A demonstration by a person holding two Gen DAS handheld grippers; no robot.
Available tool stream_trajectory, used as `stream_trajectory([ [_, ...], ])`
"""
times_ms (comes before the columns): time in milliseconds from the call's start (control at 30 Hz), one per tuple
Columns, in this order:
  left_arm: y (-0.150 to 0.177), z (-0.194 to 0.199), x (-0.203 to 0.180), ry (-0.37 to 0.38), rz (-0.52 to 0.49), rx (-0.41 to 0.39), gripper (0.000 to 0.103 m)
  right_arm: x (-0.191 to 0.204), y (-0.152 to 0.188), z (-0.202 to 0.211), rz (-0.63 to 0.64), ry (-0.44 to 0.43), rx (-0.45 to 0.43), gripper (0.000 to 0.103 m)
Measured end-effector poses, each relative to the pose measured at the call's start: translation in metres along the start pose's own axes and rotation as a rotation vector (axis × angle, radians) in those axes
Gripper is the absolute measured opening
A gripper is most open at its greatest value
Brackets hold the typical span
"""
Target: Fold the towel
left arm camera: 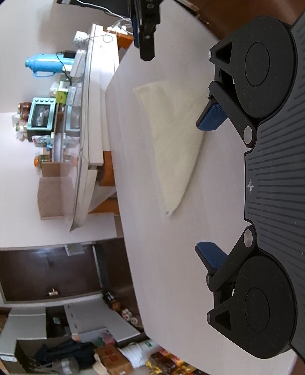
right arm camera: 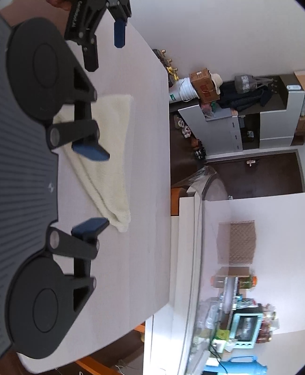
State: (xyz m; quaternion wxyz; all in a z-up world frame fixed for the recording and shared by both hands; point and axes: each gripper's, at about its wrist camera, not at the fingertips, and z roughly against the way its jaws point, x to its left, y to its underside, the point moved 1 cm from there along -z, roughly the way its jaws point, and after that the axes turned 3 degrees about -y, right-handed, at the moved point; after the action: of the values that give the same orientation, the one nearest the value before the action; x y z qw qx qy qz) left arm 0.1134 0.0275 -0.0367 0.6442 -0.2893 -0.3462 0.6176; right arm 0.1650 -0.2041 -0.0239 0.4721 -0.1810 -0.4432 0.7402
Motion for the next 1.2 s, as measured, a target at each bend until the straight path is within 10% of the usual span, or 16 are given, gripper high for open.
stream_trajectory([
  [867,-0.040,-0.090,-0.005,0.005,-0.054,0.041,0.103,-0.028,-0.025,-0.067,-0.007,0.097,0.024,0.010],
  [1200,-0.029,-0.025,0.062,-0.122,-0.012,-0.019,0.103,0.053,-0.018,-0.026,0.068,-0.190,-0.010,0.010],
])
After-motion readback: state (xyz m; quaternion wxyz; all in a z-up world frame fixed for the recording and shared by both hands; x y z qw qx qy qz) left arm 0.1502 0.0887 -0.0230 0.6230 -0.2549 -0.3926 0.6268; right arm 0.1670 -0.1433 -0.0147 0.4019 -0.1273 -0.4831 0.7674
